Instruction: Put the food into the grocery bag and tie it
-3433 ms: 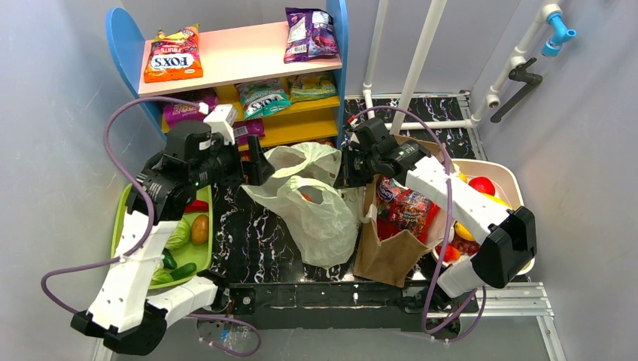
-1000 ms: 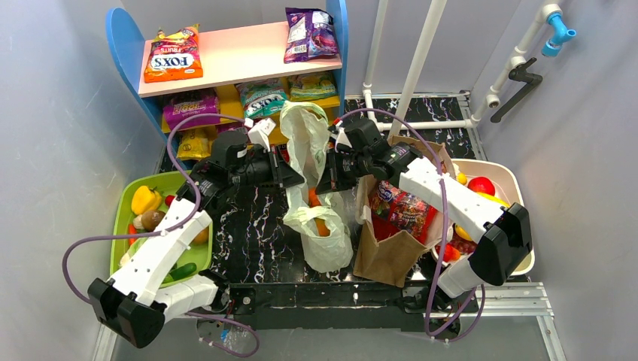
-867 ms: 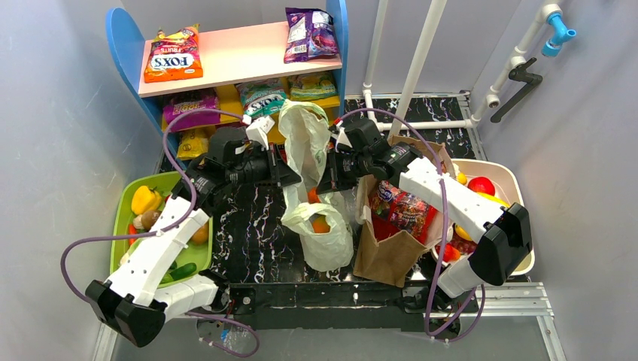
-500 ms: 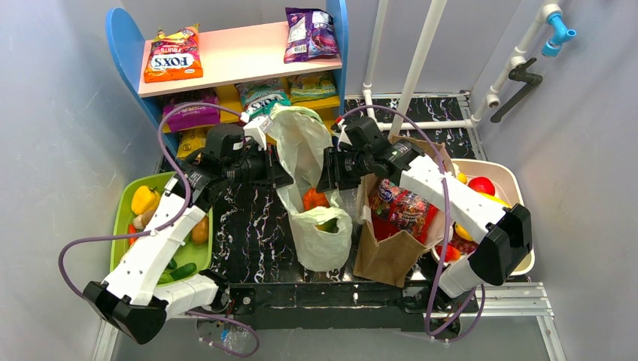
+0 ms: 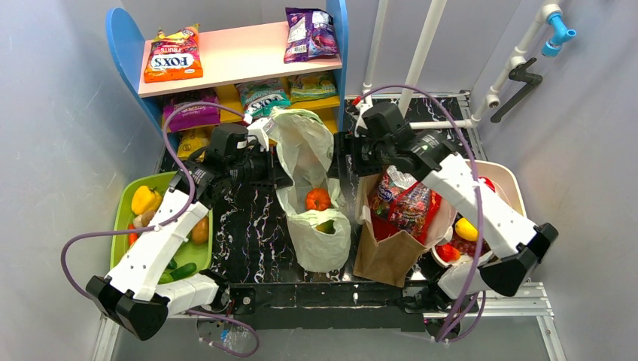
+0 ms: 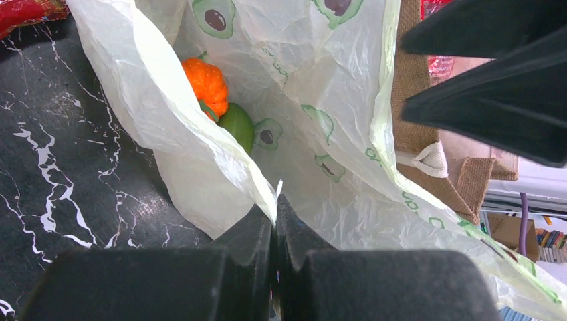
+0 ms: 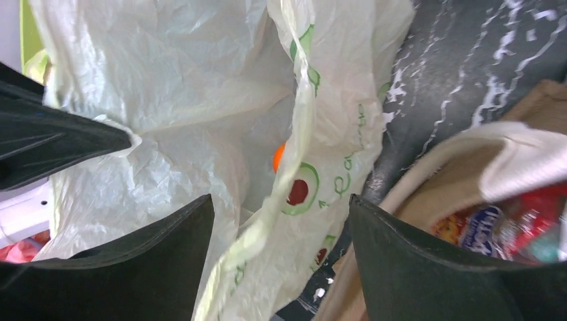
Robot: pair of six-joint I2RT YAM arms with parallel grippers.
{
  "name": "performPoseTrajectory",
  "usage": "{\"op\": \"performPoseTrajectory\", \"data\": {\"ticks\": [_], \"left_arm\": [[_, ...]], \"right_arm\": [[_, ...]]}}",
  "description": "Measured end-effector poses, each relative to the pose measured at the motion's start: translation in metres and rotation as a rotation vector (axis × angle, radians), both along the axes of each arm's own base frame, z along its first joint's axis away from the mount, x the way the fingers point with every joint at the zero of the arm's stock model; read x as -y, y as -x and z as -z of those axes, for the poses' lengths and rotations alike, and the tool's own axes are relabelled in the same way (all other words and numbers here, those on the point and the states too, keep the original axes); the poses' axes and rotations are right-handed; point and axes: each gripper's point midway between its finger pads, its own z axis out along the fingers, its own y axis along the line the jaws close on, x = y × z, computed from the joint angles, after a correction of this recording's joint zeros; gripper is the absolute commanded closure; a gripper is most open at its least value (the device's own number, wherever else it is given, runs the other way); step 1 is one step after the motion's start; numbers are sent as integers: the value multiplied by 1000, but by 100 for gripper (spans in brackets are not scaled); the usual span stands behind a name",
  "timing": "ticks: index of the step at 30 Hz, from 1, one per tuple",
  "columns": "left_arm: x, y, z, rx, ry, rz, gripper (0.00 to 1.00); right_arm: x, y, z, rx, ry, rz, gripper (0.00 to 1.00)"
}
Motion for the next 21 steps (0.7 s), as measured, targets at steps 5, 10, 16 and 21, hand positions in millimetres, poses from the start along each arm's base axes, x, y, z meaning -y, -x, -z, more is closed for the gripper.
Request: {"op": "performPoseTrajectory", "data": {"ticks": [5, 10, 16, 21], "left_arm": [[0, 0, 0, 0, 0, 0, 100], [0, 1, -1, 4, 2, 0, 100], [-1, 2, -3, 8, 6, 1, 100], [-1, 2, -2, 10, 3, 5, 100]], "right_arm": [[29, -1, -33, 117, 13, 80, 17], [76, -17, -51, 229, 75, 259, 17], [160, -49, -60, 280, 129, 592, 17], [216, -49, -44, 263, 177, 808, 16]]}}
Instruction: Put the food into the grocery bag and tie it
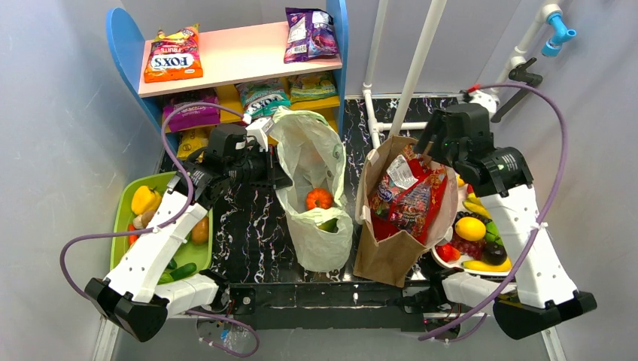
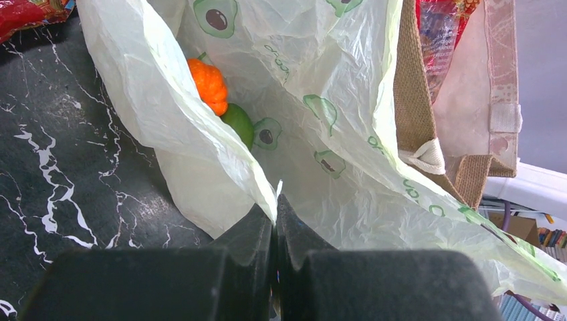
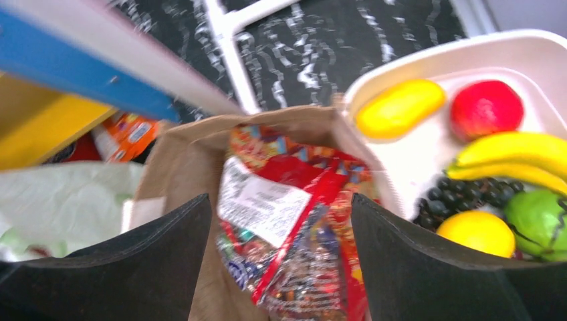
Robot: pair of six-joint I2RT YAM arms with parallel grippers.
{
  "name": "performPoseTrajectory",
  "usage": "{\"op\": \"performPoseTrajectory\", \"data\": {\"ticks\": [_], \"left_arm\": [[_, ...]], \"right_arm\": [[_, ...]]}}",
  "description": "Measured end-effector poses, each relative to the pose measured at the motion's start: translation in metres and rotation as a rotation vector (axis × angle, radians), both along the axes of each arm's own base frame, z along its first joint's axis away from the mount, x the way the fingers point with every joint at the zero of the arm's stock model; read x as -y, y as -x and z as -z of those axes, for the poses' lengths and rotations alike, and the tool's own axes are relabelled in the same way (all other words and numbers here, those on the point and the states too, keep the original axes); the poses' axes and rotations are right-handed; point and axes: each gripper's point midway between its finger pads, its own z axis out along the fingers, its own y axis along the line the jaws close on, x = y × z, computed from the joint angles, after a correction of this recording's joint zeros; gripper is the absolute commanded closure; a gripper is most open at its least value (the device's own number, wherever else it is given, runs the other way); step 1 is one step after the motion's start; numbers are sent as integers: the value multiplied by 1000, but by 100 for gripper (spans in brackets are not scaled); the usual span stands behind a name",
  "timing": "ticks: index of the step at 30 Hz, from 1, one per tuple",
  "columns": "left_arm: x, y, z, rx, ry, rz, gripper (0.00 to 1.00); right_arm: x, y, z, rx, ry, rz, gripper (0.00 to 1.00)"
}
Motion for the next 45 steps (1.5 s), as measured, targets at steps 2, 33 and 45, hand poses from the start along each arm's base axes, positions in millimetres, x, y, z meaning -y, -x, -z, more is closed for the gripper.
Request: {"op": "performPoseTrajectory", "data": {"ticks": [2, 33, 45], "left_arm": [[0, 0, 0, 2, -1, 4, 100], [7, 3, 9, -58, -5, 49, 100], [9, 2, 7, -56, 9, 44, 100]], "right_arm": [[23, 4, 7, -3, -8, 89, 16], [132, 66, 125, -76, -125, 702, 13], [128, 76, 22, 254, -154, 581, 10]]}}
